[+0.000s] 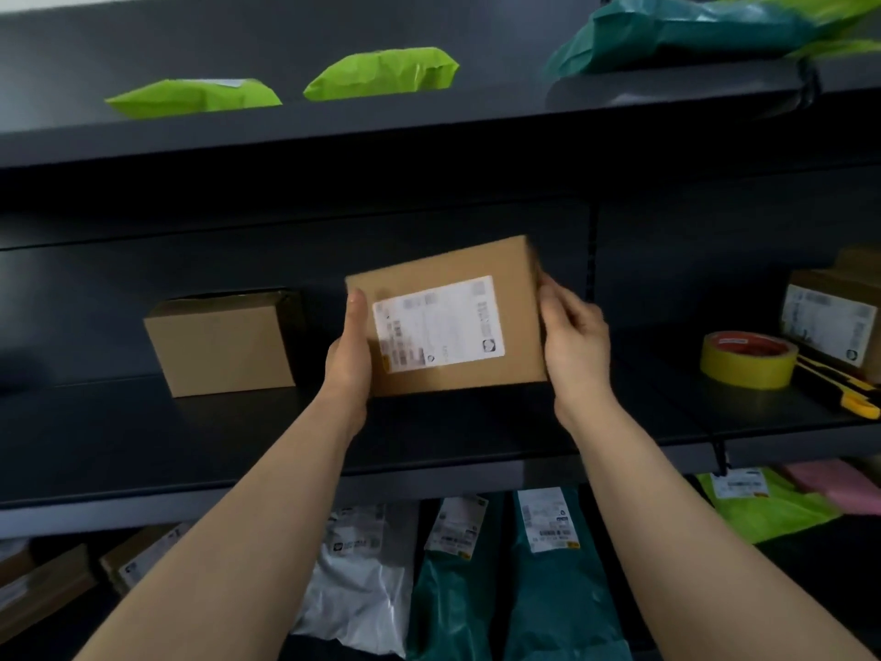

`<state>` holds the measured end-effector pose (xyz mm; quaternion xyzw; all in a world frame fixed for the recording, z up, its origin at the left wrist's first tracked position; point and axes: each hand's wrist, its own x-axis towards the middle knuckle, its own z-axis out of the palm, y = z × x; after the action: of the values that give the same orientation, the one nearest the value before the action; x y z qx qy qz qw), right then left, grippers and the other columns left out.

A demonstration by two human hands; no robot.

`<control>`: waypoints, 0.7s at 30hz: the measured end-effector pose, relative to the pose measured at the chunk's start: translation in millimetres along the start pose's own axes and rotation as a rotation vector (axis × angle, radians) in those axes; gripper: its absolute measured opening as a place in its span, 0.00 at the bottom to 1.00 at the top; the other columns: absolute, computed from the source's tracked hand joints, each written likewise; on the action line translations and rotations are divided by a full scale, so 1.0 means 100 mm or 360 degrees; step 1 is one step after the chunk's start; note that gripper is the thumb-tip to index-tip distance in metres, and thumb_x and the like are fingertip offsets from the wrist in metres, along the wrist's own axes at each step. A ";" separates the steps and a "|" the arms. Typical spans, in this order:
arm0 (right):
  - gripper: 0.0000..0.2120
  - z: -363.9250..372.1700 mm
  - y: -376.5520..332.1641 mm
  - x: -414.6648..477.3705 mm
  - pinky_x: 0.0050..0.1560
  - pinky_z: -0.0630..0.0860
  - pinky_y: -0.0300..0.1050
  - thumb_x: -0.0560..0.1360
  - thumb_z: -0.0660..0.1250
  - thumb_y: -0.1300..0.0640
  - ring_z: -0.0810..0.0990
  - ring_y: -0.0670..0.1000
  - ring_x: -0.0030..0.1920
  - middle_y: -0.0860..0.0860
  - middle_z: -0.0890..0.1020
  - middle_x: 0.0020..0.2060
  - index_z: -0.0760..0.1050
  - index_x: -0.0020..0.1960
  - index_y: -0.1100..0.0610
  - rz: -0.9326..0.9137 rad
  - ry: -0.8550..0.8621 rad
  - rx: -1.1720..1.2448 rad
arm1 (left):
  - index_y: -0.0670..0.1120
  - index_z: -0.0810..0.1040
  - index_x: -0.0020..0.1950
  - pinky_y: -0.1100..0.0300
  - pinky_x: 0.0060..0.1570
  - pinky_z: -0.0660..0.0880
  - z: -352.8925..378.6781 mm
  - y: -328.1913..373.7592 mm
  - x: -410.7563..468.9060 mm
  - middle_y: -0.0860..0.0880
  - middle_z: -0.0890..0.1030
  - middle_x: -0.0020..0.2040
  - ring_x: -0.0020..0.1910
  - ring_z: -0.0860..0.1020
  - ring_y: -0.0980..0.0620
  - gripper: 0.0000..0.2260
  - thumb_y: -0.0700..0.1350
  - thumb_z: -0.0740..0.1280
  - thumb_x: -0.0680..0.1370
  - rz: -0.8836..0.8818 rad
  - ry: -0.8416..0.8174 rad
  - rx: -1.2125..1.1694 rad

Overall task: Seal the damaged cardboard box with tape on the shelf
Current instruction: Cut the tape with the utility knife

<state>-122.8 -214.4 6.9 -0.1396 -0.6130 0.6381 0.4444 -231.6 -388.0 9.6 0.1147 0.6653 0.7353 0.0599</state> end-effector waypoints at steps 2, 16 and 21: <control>0.10 -0.01 0.00 -0.01 0.57 0.72 0.39 0.79 0.63 0.51 0.74 0.39 0.55 0.43 0.73 0.58 0.78 0.58 0.40 -0.0078 -0.0097 -0.0012 | 0.55 0.77 0.61 0.45 0.71 0.63 0.04 -0.03 -0.01 0.51 0.79 0.61 0.64 0.73 0.47 0.32 0.76 0.55 0.72 -0.0061 0.0001 -0.0064; 0.23 -0.45 0.28 -0.01 0.50 0.72 0.39 0.77 0.61 0.64 0.75 0.41 0.51 0.43 0.76 0.58 0.67 0.69 0.45 0.0276 -0.0180 -0.0152 | 0.47 0.72 0.62 0.50 0.56 0.71 0.48 -0.33 -0.16 0.46 0.75 0.54 0.51 0.73 0.47 0.15 0.37 0.62 0.76 -0.0079 0.0286 0.0055; 0.29 -0.53 0.46 -0.02 0.61 0.68 0.38 0.77 0.56 0.70 0.70 0.50 0.67 0.50 0.70 0.71 0.63 0.76 0.53 0.0428 -0.0342 -0.0344 | 0.43 0.59 0.76 0.48 0.60 0.72 0.62 -0.37 -0.23 0.44 0.69 0.69 0.64 0.71 0.42 0.27 0.34 0.60 0.77 0.0056 0.0687 0.0383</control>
<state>-101.4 -174.1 -46.5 -0.1981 -0.6978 0.6334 0.2697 -196.3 -329.6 -23.8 -0.0269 0.7434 0.6591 -0.1105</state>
